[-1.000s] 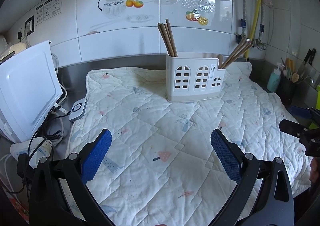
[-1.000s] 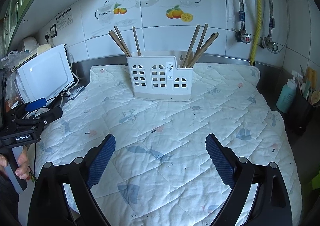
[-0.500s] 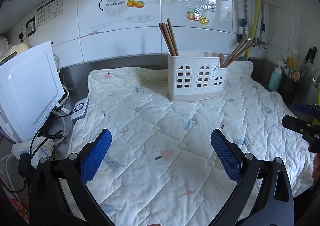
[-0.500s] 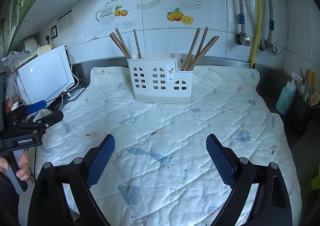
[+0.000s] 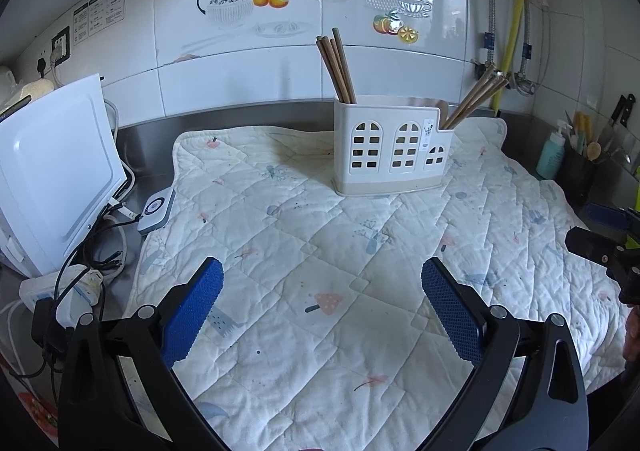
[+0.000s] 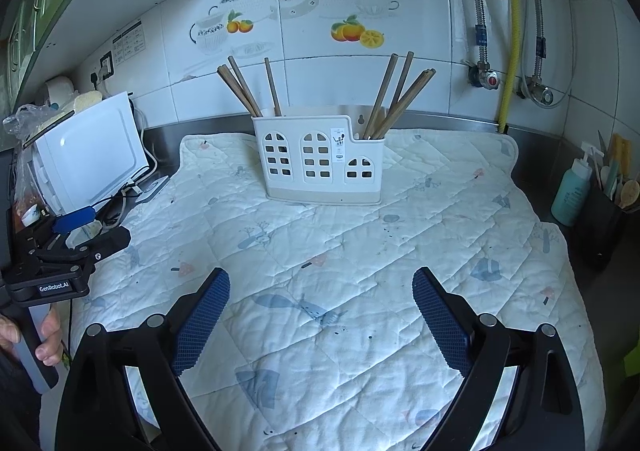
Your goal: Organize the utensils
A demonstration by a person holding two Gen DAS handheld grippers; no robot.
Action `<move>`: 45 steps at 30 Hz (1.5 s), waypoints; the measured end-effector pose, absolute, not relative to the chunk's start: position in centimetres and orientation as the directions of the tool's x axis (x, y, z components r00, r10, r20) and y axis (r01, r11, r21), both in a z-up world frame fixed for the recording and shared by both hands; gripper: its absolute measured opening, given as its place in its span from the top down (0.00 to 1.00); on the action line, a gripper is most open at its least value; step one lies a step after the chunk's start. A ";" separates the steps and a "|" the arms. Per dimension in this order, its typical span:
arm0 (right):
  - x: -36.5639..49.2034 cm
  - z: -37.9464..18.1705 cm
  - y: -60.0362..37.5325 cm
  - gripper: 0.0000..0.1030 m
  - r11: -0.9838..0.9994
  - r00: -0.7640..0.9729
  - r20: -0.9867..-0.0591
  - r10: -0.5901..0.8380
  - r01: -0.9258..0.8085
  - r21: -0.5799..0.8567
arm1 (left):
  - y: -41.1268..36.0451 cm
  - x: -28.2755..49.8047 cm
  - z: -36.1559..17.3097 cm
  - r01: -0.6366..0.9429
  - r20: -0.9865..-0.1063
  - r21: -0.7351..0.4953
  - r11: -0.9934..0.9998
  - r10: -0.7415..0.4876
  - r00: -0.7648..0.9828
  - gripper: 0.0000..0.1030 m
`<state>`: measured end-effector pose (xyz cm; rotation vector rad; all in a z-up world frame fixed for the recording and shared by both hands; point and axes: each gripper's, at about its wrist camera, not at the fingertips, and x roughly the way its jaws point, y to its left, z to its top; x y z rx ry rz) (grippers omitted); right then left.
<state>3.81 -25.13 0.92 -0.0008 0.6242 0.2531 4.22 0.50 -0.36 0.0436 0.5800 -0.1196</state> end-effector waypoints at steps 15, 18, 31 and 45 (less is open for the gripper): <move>3.6 0.7 -24.7 0.13 0.969 0.780 -0.581 0.234 -0.234 0.077 | 0.1 4.1 -0.5 0.132 -0.549 0.005 0.991 -0.108 0.829 0.05; 3.6 0.7 -24.8 0.13 0.969 0.778 -0.582 0.236 -0.234 0.081 | 0.0 4.1 -0.5 0.135 -0.550 0.005 0.991 -0.110 0.828 0.05; 3.7 0.4 -24.8 0.13 0.968 0.776 -0.582 0.242 -0.237 0.087 | -0.4 4.1 -0.7 0.143 -0.555 0.010 0.990 -0.114 0.824 0.05; 3.8 0.4 -24.6 0.13 0.967 0.774 -0.584 0.243 -0.238 0.087 | -0.6 4.2 -0.9 0.144 -0.554 0.013 0.990 -0.113 0.825 0.05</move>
